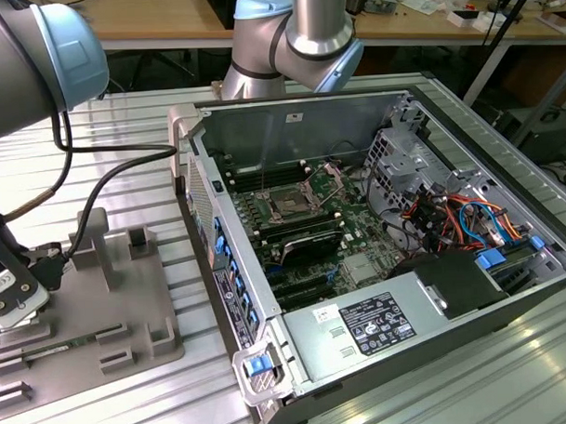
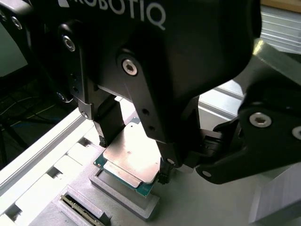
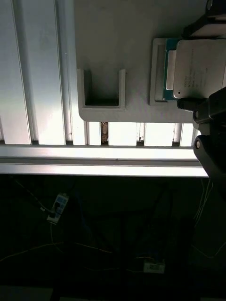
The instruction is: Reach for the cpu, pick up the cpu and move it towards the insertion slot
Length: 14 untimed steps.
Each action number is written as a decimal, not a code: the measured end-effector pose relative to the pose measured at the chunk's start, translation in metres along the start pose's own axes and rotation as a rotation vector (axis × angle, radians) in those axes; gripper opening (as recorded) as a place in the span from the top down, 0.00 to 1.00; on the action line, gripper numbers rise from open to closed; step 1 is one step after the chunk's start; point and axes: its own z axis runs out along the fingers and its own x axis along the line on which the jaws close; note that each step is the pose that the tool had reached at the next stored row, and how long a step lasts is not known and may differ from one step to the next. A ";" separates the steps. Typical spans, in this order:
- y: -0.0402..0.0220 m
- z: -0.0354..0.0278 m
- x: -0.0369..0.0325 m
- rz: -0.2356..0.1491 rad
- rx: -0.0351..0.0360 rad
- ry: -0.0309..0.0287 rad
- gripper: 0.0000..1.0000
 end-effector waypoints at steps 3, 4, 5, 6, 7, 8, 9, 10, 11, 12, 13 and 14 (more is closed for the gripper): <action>0.0000 -0.0003 0.0000 0.000 0.0001 0.0003 0.45; 0.0000 -0.0003 0.0000 0.000 0.0001 0.0003 0.45; 0.0000 -0.0002 0.0000 0.000 0.0001 0.0002 0.45; 0.0000 -0.0003 0.0000 0.000 0.0001 0.0003 0.45; 0.0000 -0.0003 0.0000 0.000 0.0000 0.0002 0.45; 0.0000 -0.0007 0.0000 0.000 0.0001 0.0004 0.45; 0.0000 -0.0018 0.0001 0.000 0.0003 0.0007 0.45; 0.0000 -0.0022 0.0001 0.000 0.0002 0.0004 0.45; 0.0001 -0.0032 0.0001 0.000 0.0002 0.0004 0.45; 0.0001 -0.0042 0.0001 0.000 0.0002 0.0004 0.45; 0.0002 -0.0053 0.0001 0.000 0.0000 0.0003 0.45; 0.0002 -0.0067 0.0001 0.000 0.0000 0.0003 0.45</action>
